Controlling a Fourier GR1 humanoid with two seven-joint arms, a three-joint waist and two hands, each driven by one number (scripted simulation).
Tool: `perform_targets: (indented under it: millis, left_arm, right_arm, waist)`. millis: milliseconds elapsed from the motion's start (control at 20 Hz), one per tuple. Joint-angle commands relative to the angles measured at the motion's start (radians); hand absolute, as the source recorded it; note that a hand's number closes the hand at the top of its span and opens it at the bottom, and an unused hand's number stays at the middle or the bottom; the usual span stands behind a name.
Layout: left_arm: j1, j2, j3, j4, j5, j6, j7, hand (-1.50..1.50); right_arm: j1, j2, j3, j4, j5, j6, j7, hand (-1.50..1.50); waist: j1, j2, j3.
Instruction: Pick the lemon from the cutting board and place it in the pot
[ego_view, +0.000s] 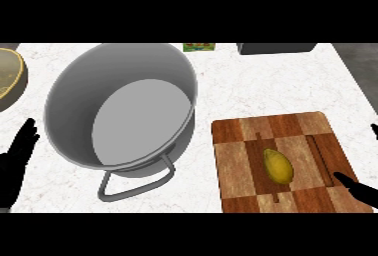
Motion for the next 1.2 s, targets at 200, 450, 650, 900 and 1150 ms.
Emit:
perform_targets:
  millis: [200,450,650,900,1150]
  left_arm:
    - [-0.038,-0.054,-0.048,-0.027,-0.062,0.022,0.050,0.00]
    - [-0.136,-0.047,-0.046,-0.022,-0.073,0.016,0.128,0.00]
    - [-0.077,-0.042,-0.061,-0.059,-0.084,-0.001,0.097,0.00]
    - [-0.132,-0.065,-0.059,0.005,-0.082,-0.014,0.097,0.00]
    - [-0.116,-0.076,-0.043,0.031,-0.086,-0.029,0.065,0.00]
  right_arm:
    - [0.230,-0.114,0.001,-0.368,0.104,0.055,0.274,-1.50]
    - [0.091,-0.209,0.052,-0.429,0.114,0.204,0.550,-1.50]
    - [-0.035,-0.300,0.123,-0.390,0.091,0.360,0.741,-1.50]
    - [-0.153,-0.364,0.196,-0.398,-0.023,0.563,0.953,-1.50]
    - [-0.390,-0.260,0.308,-0.294,-0.087,0.679,1.129,-1.50]
  waist:
    - [0.046,0.008,0.000]
    - [0.060,0.013,0.000]
    - [0.104,0.019,-0.001]
    - [0.091,0.021,-0.001]
    - [0.095,0.019,0.000]
